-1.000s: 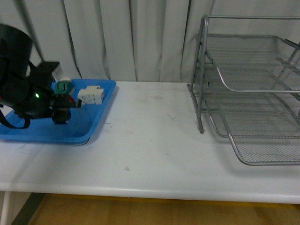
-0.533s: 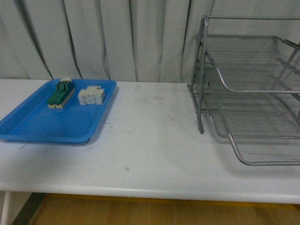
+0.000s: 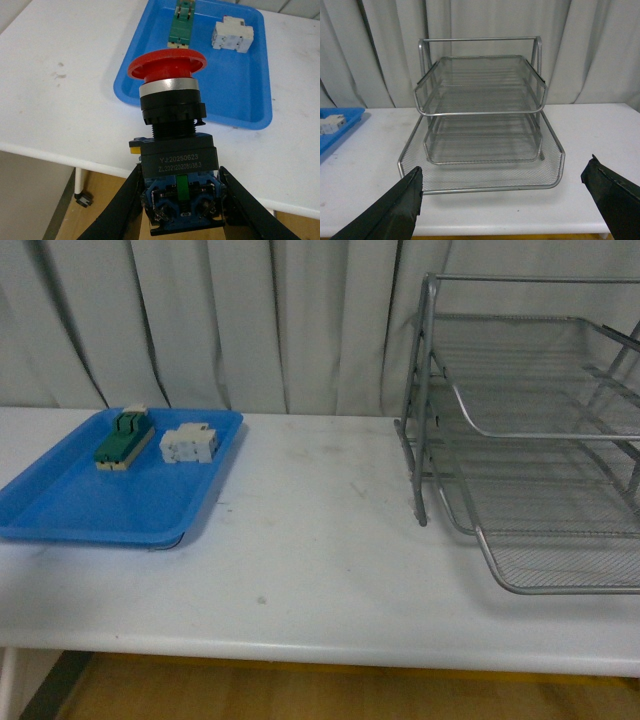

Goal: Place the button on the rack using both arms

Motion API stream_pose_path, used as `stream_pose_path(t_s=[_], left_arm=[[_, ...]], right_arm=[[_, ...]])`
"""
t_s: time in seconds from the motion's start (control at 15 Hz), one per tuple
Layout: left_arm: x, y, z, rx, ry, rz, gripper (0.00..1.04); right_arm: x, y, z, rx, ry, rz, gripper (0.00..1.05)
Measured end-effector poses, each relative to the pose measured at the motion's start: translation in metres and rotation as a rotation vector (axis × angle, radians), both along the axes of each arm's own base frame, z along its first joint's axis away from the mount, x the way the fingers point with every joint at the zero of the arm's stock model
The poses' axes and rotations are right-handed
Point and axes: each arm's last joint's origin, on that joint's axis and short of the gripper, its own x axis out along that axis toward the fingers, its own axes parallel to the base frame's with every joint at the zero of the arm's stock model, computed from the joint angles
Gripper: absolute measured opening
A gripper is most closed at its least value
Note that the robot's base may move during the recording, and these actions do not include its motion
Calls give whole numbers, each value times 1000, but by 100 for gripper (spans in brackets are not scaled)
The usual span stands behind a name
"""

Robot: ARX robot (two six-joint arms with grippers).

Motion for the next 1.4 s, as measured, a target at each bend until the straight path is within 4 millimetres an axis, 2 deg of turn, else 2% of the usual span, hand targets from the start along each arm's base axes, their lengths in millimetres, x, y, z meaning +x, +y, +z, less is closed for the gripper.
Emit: stream_pose_path(t_s=[0.4,0.73,0.93,1.07,1.13,1.2,1.27,1.33,1.4], left_arm=[[-2,-7,-10,-6,18,-25,36],[4,-21,-14,-8,43,-57,36],[36,-57,15,14,-39,-190,36],[58,-83,25,25,-42,-279,36],[74,-116,32,25,-43,-386,36],[80,-139,35,24,-46,-457,36],[83,-170,35,36,-41,-560,36],[84,-194,30,46,-19,-644,36],[87,-209,22,61,11,-690,36]], right_arm=[[0,0,0,0,-2,0,98],[0,0,0,0,-2,-3,98],[0,0,0,0,2,-3,98],[0,0,0,0,0,-3,98],[0,0,0,0,0,-3,98],[0,0,0,0,0,-3,98],[0,0,0,0,0,-3,98],[0,0,0,0,0,-3,98],[0,0,0,0,0,-3,98]])
